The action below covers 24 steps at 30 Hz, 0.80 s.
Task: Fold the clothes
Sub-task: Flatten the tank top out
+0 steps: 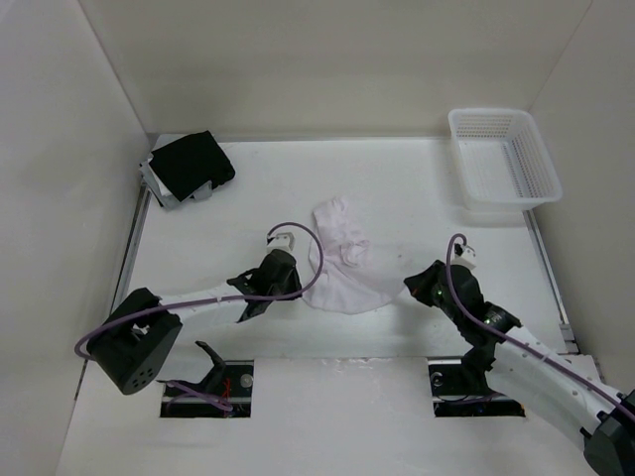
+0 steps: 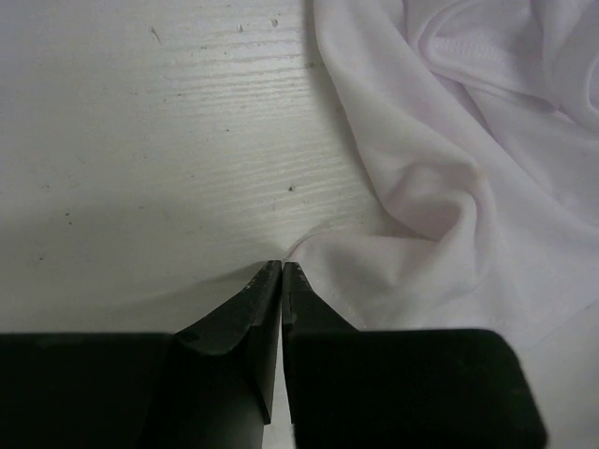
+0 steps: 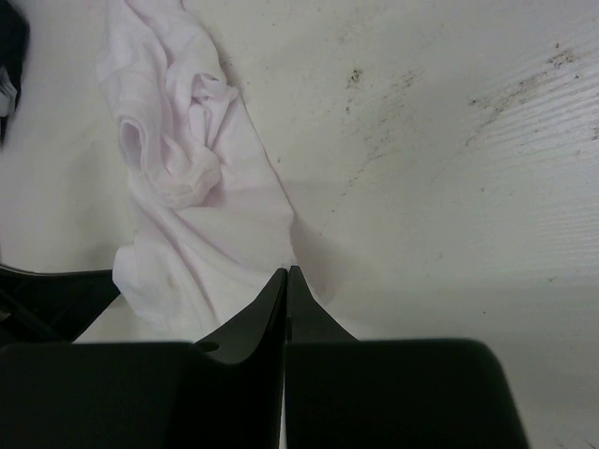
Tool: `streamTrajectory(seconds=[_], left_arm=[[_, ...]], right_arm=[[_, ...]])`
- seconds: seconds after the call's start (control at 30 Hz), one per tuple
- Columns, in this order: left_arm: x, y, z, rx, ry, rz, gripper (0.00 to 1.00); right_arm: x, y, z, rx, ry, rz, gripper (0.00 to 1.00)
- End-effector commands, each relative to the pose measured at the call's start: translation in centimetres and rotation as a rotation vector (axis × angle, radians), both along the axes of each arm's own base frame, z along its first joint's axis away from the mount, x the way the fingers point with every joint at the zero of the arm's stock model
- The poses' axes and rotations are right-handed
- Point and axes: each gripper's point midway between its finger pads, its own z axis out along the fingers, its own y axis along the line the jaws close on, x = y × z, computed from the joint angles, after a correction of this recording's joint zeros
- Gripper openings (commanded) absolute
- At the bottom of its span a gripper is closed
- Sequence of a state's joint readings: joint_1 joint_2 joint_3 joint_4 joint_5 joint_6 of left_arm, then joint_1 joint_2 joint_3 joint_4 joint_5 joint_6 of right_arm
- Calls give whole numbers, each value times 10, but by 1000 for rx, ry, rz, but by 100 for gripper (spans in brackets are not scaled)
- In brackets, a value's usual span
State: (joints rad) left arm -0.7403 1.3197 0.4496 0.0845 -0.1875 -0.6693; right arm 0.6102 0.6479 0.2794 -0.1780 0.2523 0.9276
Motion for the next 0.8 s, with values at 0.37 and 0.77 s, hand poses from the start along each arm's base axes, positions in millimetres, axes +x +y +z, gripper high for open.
streamTrajectory(seconds=[0.37, 0.77], left_arm=[[11, 25, 205, -265, -363, 128, 0], [-50, 135, 515, -603, -1004, 343, 0]], right_arm=[[15, 2, 126, 37, -266, 7, 0], [-49, -40, 445, 158, -769, 5, 0]])
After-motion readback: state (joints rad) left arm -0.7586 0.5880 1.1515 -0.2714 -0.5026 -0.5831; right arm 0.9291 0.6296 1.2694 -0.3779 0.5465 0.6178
